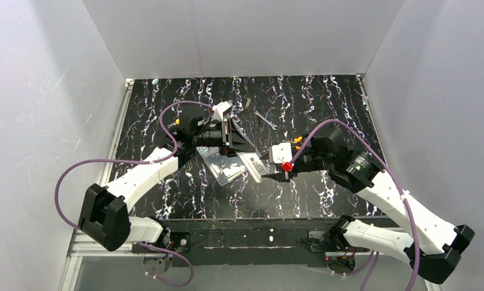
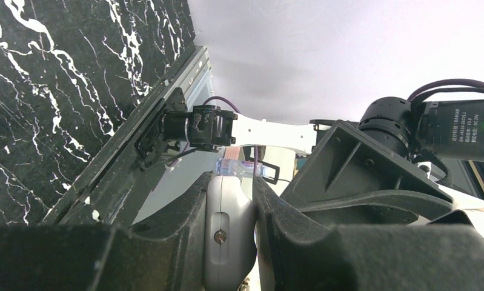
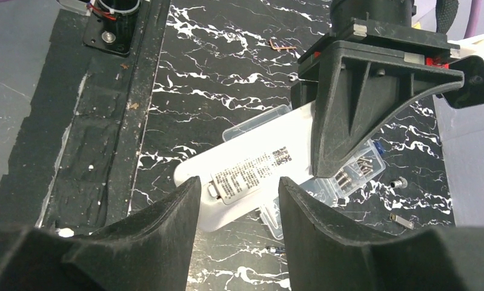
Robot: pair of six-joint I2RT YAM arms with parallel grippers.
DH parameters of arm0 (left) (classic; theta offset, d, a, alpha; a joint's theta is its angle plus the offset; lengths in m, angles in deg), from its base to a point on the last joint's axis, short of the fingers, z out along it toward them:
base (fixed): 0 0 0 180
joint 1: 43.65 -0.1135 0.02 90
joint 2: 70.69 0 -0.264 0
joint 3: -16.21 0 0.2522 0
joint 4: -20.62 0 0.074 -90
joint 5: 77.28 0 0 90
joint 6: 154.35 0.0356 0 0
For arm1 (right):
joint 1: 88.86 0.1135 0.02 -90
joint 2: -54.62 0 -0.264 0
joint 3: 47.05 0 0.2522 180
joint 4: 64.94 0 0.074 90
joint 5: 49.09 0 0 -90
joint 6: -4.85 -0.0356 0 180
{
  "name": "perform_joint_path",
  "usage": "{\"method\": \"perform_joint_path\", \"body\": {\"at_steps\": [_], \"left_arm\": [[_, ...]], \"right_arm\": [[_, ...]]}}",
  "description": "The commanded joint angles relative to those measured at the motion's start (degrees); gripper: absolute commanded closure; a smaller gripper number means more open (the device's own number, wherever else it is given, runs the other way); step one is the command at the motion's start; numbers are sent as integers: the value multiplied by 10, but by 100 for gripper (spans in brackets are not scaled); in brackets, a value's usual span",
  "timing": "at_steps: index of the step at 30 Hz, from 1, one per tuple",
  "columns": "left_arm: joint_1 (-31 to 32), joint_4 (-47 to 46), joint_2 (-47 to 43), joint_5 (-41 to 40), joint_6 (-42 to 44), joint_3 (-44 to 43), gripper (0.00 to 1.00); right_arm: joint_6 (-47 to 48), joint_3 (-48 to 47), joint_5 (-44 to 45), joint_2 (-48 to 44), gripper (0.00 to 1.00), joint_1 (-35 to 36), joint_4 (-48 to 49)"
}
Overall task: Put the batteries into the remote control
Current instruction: Remove the battery cover from the remote control.
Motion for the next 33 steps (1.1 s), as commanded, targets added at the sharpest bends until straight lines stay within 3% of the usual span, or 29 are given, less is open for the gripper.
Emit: {"method": "perform_joint_path", "body": {"at_steps": [1,33], "left_arm": [[5,-38,-8,43,-10,-6,100],[11,-59,-8,35,-25,5,100]], "right_arm": [[25,8,19,-2,43,1,10],[34,23,54,-1,43,0,23]]}}
